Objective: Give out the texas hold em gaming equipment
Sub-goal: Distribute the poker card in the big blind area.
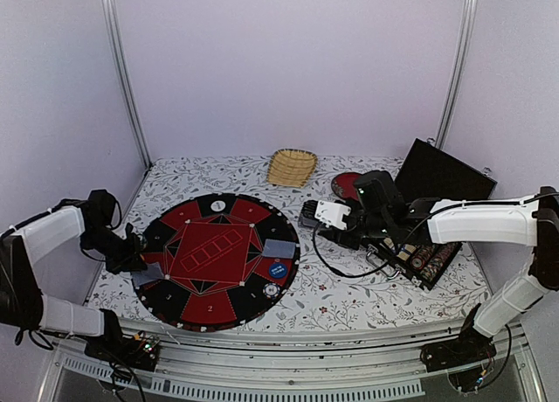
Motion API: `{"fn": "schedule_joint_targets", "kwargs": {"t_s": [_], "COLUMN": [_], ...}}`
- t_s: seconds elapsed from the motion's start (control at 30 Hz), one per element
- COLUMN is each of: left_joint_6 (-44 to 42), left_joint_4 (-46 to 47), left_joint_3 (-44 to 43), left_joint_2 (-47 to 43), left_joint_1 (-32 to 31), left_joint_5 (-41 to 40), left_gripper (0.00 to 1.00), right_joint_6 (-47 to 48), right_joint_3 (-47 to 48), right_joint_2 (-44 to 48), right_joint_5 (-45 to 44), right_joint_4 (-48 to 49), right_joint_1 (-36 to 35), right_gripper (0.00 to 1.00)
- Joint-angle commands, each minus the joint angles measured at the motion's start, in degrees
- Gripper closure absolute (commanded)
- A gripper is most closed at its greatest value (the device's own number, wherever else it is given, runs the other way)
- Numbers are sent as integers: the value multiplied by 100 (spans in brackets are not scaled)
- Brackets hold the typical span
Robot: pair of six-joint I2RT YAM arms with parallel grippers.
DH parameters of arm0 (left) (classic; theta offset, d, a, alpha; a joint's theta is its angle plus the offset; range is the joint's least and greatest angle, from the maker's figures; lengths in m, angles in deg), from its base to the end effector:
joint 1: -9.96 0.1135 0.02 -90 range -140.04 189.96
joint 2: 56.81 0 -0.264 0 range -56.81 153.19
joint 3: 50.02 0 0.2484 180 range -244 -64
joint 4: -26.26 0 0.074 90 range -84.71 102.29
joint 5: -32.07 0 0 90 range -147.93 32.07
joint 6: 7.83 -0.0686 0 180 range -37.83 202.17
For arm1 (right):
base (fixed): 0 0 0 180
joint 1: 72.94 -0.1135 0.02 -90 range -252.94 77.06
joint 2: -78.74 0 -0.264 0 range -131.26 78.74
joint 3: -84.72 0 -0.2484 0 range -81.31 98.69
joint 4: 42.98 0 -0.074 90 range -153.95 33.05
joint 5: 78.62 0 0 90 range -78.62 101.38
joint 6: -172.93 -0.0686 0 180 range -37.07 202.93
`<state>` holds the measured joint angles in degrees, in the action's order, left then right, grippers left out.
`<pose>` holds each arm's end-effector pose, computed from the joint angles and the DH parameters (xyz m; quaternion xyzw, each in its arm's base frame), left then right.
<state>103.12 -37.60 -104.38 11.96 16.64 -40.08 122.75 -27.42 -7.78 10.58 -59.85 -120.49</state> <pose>0.1944 0.0016 0.1614 -0.2193 0.9581 -0.1657 0.0810 0.2406 0.2616 0.2147 -0.6118 0.6452 0.0247 0.4570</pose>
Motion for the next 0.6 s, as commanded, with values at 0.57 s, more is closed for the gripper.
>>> {"fn": "schedule_joint_targets", "kwargs": {"t_s": [0.57], "left_joint_6": [7], "left_joint_4": [-374], "left_joint_3": [-280], "left_joint_2": [-2], "left_joint_1": [71], "left_joint_5": [-439], "left_gripper": [69], "right_joint_6": [18], "right_joint_3": [-104], "right_joint_2": [398], "right_joint_5": [65], "right_joint_4": [224], "right_joint_1": [48], "right_gripper": [54]}}
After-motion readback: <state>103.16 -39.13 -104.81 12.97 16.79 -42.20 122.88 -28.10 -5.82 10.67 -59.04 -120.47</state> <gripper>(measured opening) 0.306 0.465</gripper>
